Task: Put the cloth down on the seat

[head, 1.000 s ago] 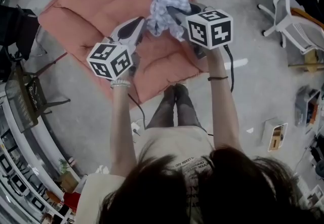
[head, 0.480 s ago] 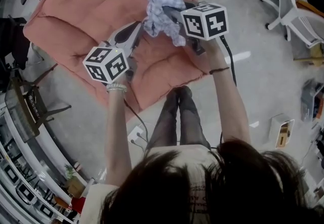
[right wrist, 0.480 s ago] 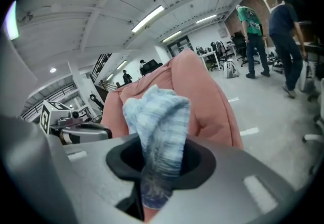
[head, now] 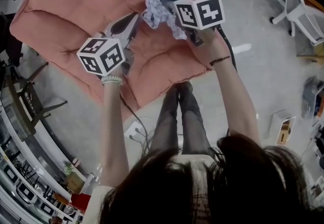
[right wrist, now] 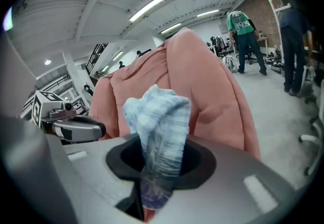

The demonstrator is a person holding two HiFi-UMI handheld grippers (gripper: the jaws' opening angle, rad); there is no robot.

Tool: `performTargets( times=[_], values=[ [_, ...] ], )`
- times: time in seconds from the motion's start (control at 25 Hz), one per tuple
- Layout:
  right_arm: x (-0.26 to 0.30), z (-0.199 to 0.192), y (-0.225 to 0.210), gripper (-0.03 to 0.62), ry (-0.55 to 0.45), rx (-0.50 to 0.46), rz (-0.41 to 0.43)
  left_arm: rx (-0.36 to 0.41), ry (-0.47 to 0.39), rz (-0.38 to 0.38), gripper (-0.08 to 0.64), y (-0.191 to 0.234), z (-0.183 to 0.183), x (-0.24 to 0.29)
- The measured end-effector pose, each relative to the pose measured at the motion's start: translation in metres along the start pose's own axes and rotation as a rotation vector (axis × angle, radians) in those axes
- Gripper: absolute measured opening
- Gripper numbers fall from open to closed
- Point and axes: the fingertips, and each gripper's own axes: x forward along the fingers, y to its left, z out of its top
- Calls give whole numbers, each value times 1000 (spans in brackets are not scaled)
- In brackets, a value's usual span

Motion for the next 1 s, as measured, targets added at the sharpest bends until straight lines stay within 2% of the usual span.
performTargets(
  times=[0.4,0.56,0.76,1.0],
  values=[
    [34,-23,-7,126,61,14,-43,-52,27,-4,-2,16,-35,6],
    [47,-33,-9,129,91,27,-53,-47,43,-2,-2,20,-44,7],
    [57,-43,-11,135,146,-18,-67,-61,36,4,-2,19,-48,12],
    [66,-46,-7,158,121,-33,-70,-77,28,24,-2,24,-50,8]
  ],
)
